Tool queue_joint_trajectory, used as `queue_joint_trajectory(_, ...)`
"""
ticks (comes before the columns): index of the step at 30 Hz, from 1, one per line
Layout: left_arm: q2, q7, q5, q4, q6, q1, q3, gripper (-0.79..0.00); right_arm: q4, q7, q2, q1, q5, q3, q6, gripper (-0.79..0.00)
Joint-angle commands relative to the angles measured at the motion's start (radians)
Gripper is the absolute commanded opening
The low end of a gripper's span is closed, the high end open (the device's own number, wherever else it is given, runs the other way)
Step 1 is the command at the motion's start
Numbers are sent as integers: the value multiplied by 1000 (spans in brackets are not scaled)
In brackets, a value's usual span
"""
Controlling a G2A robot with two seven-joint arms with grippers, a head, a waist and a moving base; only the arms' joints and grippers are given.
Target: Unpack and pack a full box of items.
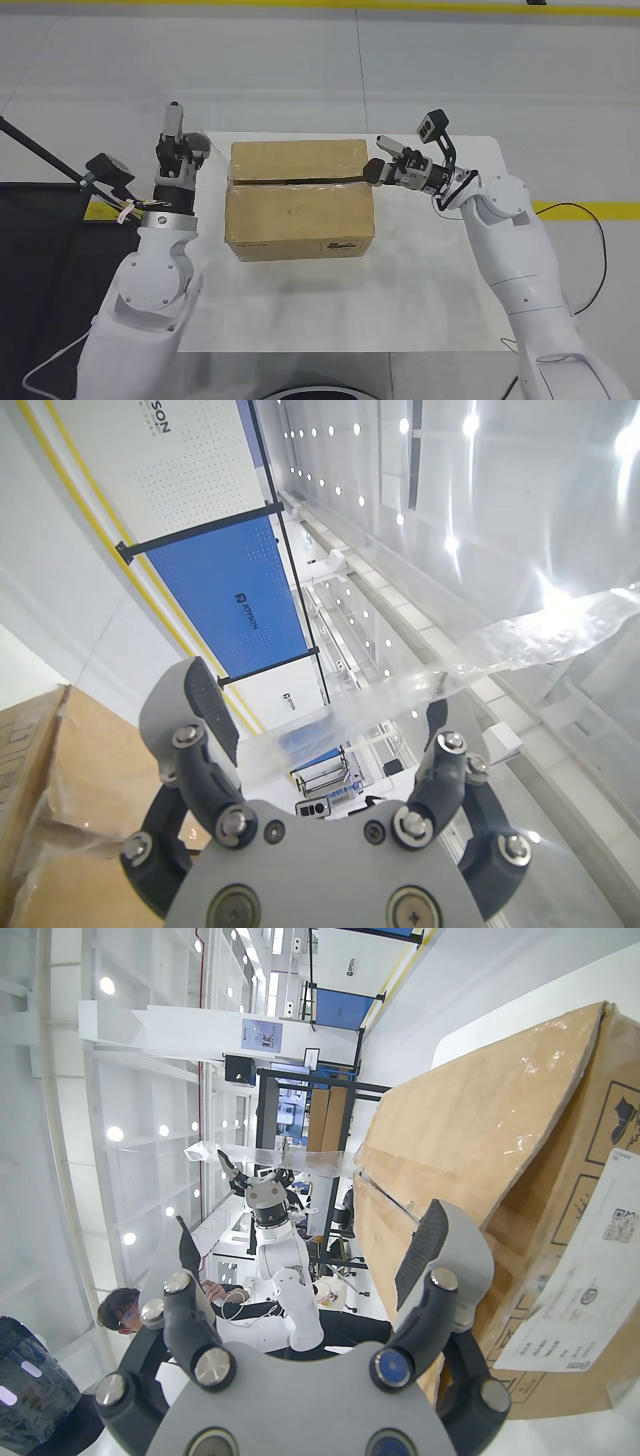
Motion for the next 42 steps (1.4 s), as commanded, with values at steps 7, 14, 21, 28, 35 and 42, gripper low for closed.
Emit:
queue_joint_trajectory(7, -13, -18, 55, 2, 17, -20, 77, 0, 1, 4, 1, 2, 6, -6, -5, 0)
queue_joint_trajectory(14, -26, -27, 95, 16, 31, -45, 133, 0, 13, 11, 6, -3, 19, 8, -22, 0)
queue_joint_trajectory(21, -40, -39, 116, 48, 49, -87, 187, 0, 15, 14, 14, -19, 27, 29, -30, 0)
queue_joint_trajectory(28, -56, -54, 125, 76, 66, -125, 234, 0, 11, 19, 21, -32, 35, 45, -33, 0)
queue_joint_trajectory(35, -62, -64, 67, 48, 59, -117, 186, 0, -31, -17, 25, -37, -24, 42, -95, 0)
queue_joint_trajectory(42, -47, -183, -83, 6, 81, -56, -28, 0, -151, -123, 34, -65, -209, 32, -188, 0)
